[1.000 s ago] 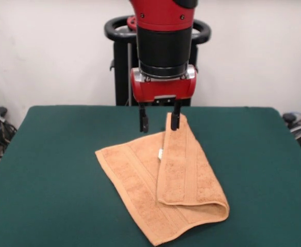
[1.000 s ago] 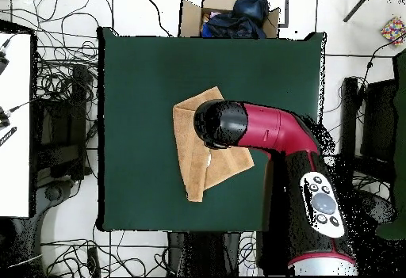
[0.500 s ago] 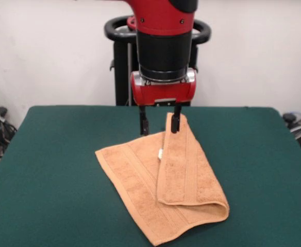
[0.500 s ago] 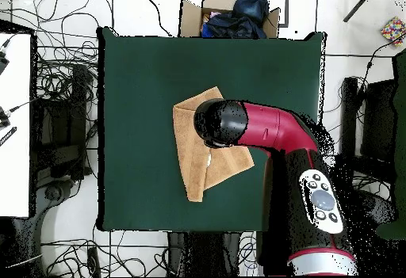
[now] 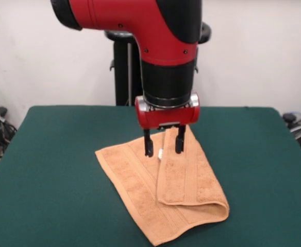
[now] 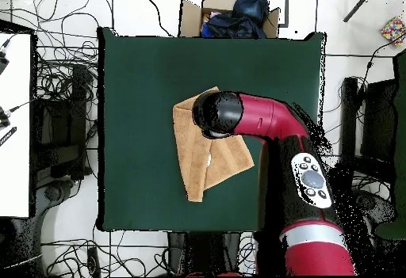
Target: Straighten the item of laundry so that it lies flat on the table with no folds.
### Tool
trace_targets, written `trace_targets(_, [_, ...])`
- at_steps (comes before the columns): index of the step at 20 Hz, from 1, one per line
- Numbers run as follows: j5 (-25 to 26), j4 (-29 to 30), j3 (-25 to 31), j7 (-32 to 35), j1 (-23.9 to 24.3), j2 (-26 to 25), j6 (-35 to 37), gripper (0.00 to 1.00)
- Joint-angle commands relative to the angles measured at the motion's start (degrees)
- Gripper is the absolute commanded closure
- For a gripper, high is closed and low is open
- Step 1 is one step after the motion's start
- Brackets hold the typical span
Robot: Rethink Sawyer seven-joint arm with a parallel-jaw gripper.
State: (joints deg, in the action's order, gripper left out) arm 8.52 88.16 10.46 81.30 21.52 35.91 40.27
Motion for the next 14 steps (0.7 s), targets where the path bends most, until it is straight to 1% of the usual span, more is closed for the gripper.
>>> trace_targets(1, [3.2,-2.8,2.8,1.5,-1.9,-3.7,0.2,0.0])
trace_targets(4, [3.4,-2.0,2.6,1.4,-1.7,-3.7,-0.8,0.0])
trace_targets(14, [3.4,-3.2,2.3,1.5,-2.2,-4.5,-0.6,0.0])
